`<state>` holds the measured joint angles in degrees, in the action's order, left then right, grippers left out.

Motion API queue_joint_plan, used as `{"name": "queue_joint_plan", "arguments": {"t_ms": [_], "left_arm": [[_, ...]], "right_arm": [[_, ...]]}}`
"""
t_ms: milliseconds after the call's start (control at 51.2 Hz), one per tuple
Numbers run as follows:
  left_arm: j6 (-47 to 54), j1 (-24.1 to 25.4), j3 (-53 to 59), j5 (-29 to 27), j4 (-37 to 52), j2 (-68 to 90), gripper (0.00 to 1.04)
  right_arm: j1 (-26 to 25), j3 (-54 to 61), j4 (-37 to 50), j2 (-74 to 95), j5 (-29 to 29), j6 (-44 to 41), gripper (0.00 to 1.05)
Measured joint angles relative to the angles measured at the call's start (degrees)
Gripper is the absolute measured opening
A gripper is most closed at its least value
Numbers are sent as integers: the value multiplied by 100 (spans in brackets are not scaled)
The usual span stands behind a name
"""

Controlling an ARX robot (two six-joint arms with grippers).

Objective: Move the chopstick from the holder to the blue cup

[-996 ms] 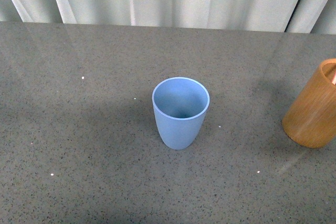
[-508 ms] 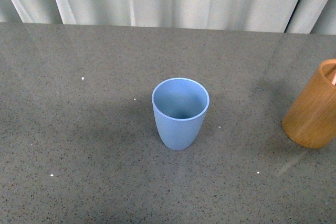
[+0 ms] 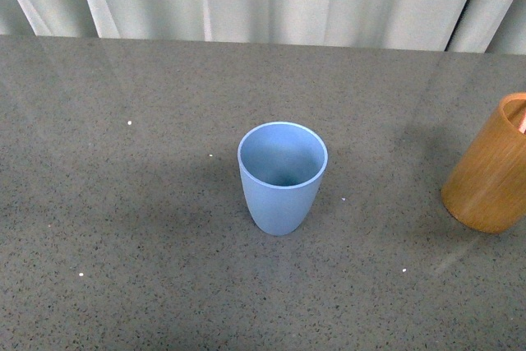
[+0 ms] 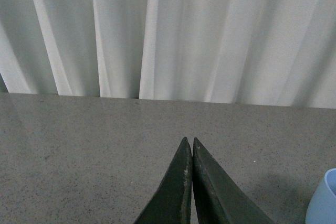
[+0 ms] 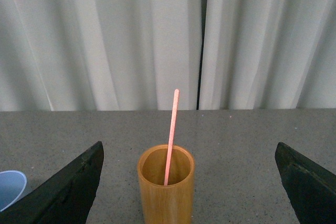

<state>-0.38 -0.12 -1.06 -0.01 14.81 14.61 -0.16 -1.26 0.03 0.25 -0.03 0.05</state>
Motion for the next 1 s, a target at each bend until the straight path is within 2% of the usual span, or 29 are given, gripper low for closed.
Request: {"name": "queue_joint_plan", "arguments": {"t_ms": [391, 488, 742, 996], "left_arm": [[0, 0, 0, 0, -501, -503, 4], [4, 0, 0, 0, -1427, -1263, 4], [2, 0, 0, 0, -1478, -1438, 5], [9, 0, 0, 0, -1478, -1438, 45]], "right_arm": [[0, 0, 0, 0, 0, 0, 95], [0, 0, 0, 0, 2, 0, 95], [0, 0, 0, 0, 0, 0, 95], [0, 0, 0, 0, 0, 0, 95]]}}
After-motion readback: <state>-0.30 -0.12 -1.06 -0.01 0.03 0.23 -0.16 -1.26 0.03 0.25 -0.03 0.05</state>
